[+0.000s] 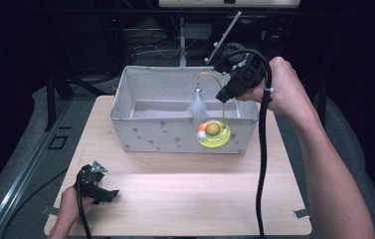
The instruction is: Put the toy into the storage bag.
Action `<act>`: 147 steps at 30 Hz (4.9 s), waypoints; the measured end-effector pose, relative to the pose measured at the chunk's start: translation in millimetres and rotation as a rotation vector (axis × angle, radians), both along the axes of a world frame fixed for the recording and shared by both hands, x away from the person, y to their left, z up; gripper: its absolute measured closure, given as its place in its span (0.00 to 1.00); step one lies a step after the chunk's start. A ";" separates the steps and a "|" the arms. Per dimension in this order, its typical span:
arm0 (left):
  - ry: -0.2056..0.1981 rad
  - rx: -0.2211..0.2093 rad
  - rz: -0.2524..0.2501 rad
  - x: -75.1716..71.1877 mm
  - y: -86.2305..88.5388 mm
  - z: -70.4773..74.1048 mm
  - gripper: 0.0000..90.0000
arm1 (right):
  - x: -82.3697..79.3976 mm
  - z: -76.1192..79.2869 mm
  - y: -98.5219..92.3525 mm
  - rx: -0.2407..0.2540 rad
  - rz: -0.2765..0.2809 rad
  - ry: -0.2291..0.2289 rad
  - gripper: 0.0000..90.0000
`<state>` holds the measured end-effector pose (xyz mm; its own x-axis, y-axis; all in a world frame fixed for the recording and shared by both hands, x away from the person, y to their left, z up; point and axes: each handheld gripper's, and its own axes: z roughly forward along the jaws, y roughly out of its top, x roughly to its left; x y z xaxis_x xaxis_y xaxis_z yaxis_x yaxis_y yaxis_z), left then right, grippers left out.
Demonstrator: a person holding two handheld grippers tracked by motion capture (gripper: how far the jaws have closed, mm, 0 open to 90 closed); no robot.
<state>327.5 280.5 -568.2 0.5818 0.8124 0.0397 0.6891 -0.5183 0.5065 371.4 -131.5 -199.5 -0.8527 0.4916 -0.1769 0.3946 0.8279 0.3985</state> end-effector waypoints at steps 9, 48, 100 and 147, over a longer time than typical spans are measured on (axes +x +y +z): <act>0.000 -0.001 0.000 0.3 0.1 -0.4 0.00 | 7.5 12.7 -4.9 0.011 -0.029 -0.015 0.98; 0.002 -0.004 -0.002 0.3 0.2 -0.3 0.00 | 61.5 27.5 -24.5 0.058 -0.239 -0.098 0.98; 0.003 -0.006 -0.002 0.4 0.5 -0.3 0.00 | 130.3 -54.5 -63.3 0.116 -0.448 -0.059 0.98; 0.001 -0.012 -0.004 -0.2 1.7 0.6 0.00 | 141.1 -163.2 -84.0 -0.026 -0.471 0.201 0.98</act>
